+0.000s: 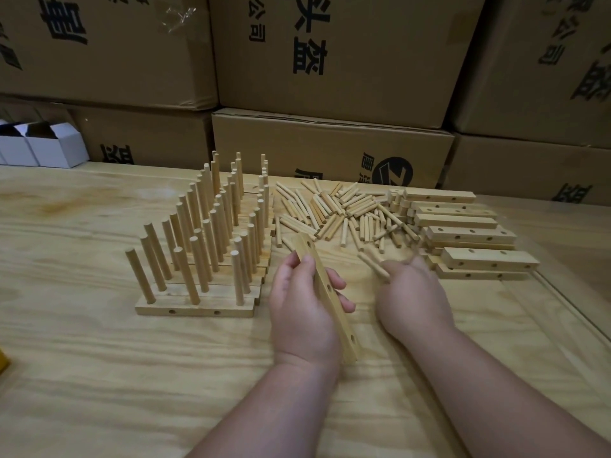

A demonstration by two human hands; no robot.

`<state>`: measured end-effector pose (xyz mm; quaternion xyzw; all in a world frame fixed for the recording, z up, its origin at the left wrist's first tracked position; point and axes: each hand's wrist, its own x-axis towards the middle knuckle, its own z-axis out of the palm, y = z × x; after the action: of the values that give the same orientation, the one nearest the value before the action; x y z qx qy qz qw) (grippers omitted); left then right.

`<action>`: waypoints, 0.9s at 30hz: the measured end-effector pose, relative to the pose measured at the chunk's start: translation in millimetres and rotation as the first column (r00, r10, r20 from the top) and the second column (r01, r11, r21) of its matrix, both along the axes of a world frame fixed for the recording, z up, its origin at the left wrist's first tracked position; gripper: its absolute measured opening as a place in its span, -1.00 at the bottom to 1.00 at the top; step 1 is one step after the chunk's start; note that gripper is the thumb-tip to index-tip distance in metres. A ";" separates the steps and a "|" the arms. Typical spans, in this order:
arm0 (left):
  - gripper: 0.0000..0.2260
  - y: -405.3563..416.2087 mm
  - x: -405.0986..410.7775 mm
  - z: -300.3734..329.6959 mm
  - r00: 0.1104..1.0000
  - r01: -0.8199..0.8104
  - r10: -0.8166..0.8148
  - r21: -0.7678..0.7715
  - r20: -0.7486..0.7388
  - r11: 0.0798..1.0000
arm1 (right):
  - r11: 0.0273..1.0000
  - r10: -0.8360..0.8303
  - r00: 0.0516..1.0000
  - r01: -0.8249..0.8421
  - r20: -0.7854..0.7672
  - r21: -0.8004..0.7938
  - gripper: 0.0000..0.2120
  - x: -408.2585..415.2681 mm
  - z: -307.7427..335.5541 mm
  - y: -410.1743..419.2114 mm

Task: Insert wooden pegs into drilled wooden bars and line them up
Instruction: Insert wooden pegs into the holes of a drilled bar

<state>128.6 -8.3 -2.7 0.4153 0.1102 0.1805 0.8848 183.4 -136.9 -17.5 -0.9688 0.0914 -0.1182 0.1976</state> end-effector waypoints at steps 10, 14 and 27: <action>-0.66 -3.8 -3.9 2.8 0.997 0.077 -0.074 0.179 -0.023 0.981 | 0.830 0.166 0.944 -0.290 0.285 0.476 -0.65 -44.7 8.0 -14.9; -0.68 -1.7 -4.0 1.6 0.986 0.165 -0.151 0.245 -0.076 0.955 | 0.707 0.228 0.914 -0.393 0.336 0.588 -0.71 -48.2 9.8 -7.4; -0.54 -4.7 -5.5 3.1 0.991 0.131 -0.121 0.263 -0.054 0.956 | 0.573 0.301 0.901 -0.434 0.314 0.695 -0.95 -39.7 6.5 -5.4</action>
<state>123.1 -13.1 0.4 0.5397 0.0749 0.1289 0.8286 143.7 -142.3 -11.0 -0.7838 -0.0878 -0.1037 0.6060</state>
